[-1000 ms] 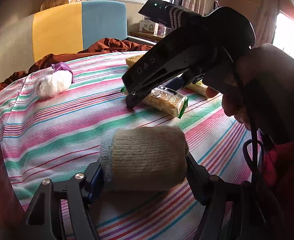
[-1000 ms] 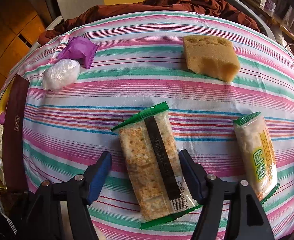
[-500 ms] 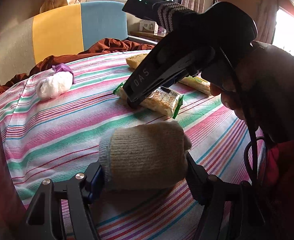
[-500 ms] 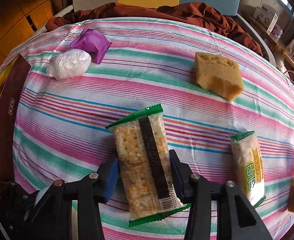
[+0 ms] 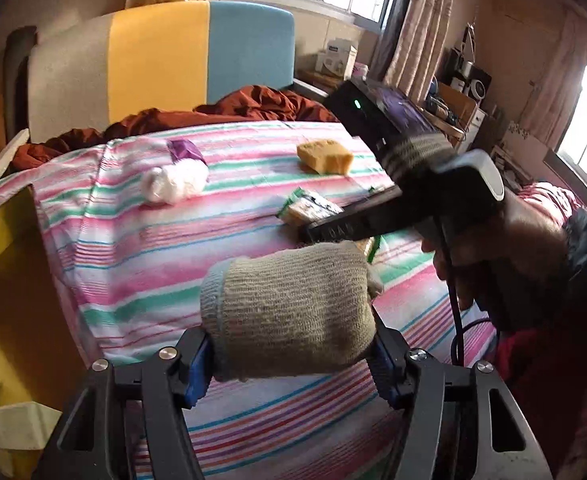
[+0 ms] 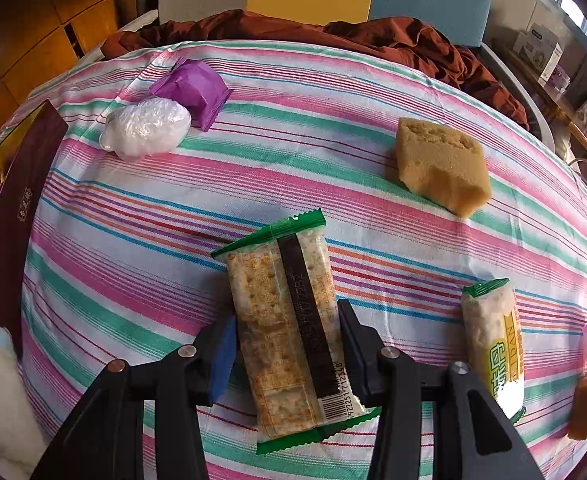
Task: Organize objects
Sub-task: 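Place the knitted roll in the gold tray with the left gripper while the right gripper holds the crackers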
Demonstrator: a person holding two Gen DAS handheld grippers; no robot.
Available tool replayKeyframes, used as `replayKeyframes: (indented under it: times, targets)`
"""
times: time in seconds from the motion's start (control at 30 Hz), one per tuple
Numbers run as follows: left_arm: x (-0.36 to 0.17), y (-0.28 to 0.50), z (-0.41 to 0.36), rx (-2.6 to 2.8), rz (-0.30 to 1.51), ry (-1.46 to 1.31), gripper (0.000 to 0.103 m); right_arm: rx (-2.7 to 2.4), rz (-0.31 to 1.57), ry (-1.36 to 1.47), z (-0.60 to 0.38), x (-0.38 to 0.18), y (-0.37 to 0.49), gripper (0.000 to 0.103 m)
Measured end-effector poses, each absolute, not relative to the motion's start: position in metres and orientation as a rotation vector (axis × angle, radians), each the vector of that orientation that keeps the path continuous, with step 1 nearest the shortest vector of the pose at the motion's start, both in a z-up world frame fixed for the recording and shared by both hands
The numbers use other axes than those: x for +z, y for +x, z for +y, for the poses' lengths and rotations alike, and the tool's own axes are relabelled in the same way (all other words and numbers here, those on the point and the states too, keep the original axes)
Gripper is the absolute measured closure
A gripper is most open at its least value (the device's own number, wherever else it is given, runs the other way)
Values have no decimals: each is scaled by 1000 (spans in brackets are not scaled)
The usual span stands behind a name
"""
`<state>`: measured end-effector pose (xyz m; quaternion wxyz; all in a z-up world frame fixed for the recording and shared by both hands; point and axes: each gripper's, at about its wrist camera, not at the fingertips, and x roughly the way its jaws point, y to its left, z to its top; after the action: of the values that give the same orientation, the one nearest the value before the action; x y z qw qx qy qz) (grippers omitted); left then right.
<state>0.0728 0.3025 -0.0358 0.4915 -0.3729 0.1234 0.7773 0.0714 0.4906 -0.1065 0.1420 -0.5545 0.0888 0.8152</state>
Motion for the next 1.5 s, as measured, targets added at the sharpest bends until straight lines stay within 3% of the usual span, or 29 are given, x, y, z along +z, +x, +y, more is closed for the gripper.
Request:
replayKeyframes:
  times: [0.33,0.63,1.03,1.27,1.37,1.5]
  targets:
    - [-5,-23,209,2197,101,-1042,38,2353,236,-1596,486,-106,69,56]
    - [-42,-73,177,2329,225,-1195,38,2352,232,-1595,475,-101,76,56]
    - [-65,-73,181,2322,317,-1255,36,2352,228,-1595,483,-105,68,56]
    - [-61,-69,174,2332,286,-1270,31,2351,229,-1595,483,-104,67,56]
    - [-56,-65,171,2338,282,-1238,24,2352,226,-1594,481,-102,69,56]
    - [-46,-59,166,2350,251,-1210,24,2351,216,-1592,484,-103,67,56]
